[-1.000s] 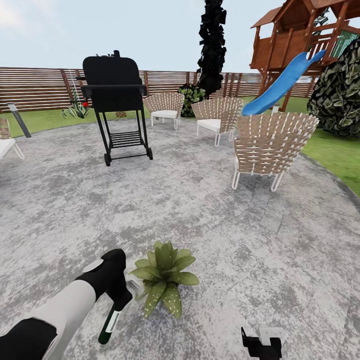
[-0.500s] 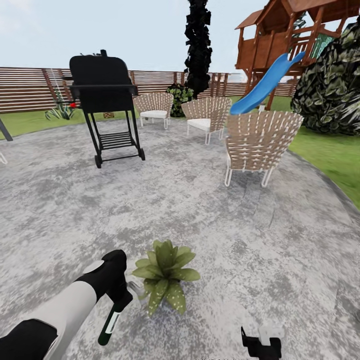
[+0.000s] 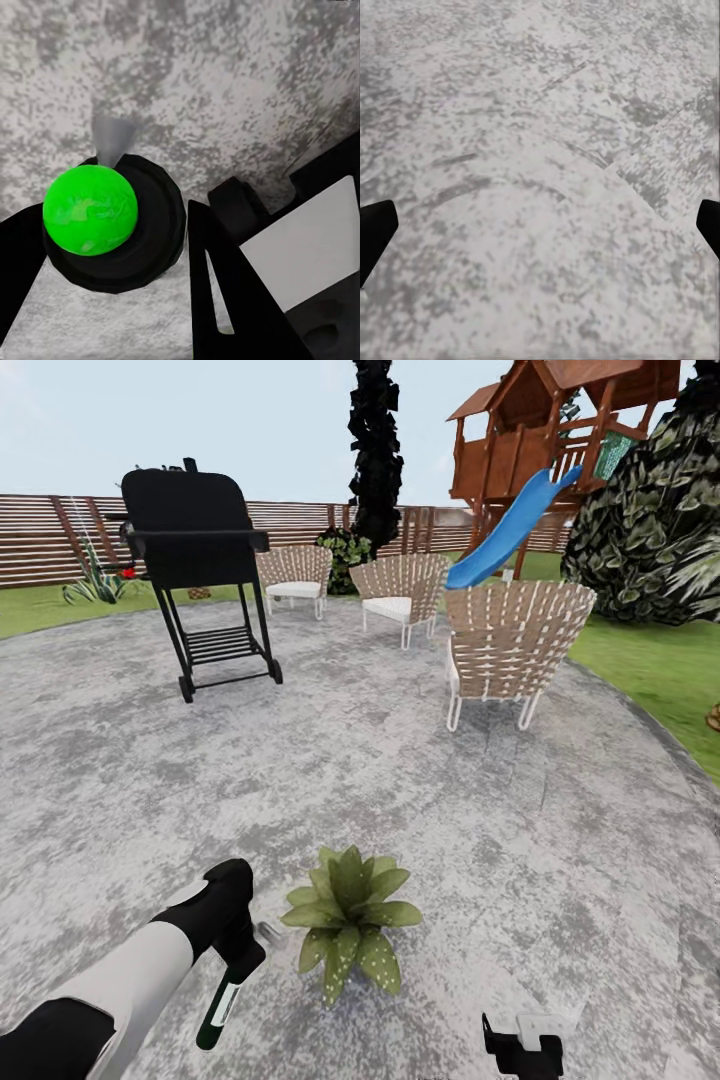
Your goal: Pick up the pesticide atomizer in the garden and spray insectifuge to fully cover both potted plants in the garden.
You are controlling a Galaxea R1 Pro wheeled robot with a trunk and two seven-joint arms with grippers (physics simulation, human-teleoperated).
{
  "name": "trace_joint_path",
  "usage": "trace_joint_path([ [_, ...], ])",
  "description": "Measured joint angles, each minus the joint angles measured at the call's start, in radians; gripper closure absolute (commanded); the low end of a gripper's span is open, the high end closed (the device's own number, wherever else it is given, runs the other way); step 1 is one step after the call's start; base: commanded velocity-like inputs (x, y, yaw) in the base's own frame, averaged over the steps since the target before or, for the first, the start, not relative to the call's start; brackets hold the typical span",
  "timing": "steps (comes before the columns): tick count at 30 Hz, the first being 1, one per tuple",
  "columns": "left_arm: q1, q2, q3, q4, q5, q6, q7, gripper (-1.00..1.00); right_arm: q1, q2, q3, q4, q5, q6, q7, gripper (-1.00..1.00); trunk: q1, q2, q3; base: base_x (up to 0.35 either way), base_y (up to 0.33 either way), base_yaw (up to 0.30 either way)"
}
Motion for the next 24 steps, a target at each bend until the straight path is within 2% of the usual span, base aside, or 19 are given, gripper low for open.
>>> trace_joint_path([
  [7,0.003,0.001,-0.001,0.002,-0.003,-0.005,0.000,1.00,0.000,0.000,-0.001,0.000,0.000,0.000,0.000,-1.00,0.000,0.000,0.000,0.001,0.007,-0.270],
  [12,0.007,0.015,-0.002,0.016,-0.004,-0.007,0.000,1.00,0.000,0.000,-0.001,0.000,0.000,0.000,0.000,-1.00,0.000,0.000,0.000,-0.009,0.000,-0.038],
  [15,0.025,0.015,-0.002,0.016,-0.003,-0.007,0.001,1.00,0.000,0.000,0.000,0.000,0.000,0.000,0.000,-1.00,0.000,0.000,0.000,-0.193,0.020,-0.002],
  [19,0.032,0.014,-0.001,0.011,-0.003,-0.007,0.002,1.00,0.000,0.000,-0.001,0.000,0.000,0.000,0.000,-1.00,0.000,0.000,0.000,-0.193,0.163,-0.058],
  [24,0.033,0.015,0.000,0.017,-0.004,-0.007,0.001,1.00,0.000,0.000,-0.001,0.000,0.000,0.000,0.000,-1.00,0.000,0.000,0.000,-0.016,0.226,-0.253],
])
